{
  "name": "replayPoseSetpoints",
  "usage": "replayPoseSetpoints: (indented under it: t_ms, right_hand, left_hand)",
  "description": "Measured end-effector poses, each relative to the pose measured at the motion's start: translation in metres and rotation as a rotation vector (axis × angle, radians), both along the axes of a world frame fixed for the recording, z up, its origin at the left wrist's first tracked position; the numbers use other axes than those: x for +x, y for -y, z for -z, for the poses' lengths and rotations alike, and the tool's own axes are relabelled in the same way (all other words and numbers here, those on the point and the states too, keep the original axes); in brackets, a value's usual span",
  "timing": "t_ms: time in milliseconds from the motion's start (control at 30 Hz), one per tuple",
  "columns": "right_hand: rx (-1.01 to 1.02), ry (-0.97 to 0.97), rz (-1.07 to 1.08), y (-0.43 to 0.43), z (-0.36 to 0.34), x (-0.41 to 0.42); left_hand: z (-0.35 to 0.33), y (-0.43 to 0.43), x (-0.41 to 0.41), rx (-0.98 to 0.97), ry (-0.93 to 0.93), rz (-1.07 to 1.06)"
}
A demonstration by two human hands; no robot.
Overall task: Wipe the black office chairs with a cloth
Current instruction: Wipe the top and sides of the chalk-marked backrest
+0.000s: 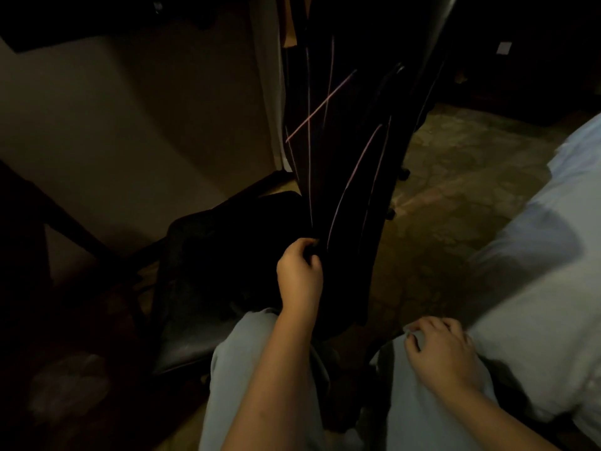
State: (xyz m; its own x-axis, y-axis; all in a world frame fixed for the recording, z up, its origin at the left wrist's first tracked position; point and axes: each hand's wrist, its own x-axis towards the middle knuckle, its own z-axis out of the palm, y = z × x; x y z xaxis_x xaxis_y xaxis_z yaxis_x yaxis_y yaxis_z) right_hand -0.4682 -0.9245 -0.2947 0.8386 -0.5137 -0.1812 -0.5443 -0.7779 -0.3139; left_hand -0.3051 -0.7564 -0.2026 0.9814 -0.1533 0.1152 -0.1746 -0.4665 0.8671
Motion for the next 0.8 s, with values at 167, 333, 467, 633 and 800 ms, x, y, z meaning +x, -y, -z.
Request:
replayPoseSetpoints:
  t_ms: [167,333,467,633,800]
  right_hand:
    - [0.004,-0.012,-0.005,0.002,-0.002,0.003]
    - [0.005,-0.034,-0.013,0.001,-0.005,0.005]
    - [-0.004,-0.025,-0.014,0.001,-0.006,0.004]
    - [0.017,0.0,-0.003,0.004,-0.004,0.002]
    - [-0.003,0.012,-0.007,0.006,-0.001,0.003]
  left_hand:
    - [0.009,0.001,0.003,0.173,-0.013,0.02]
    - [0.013,0.002,0.007,0.275,-0.088,0.097]
    - [0.013,0.002,0.005,0.21,-0.065,0.038]
    - [0.005,-0.001,0.006,-0.064,-0.011,-0.026]
    - [0.0,0.001,0.005,-0.194,-0.033,-0.049]
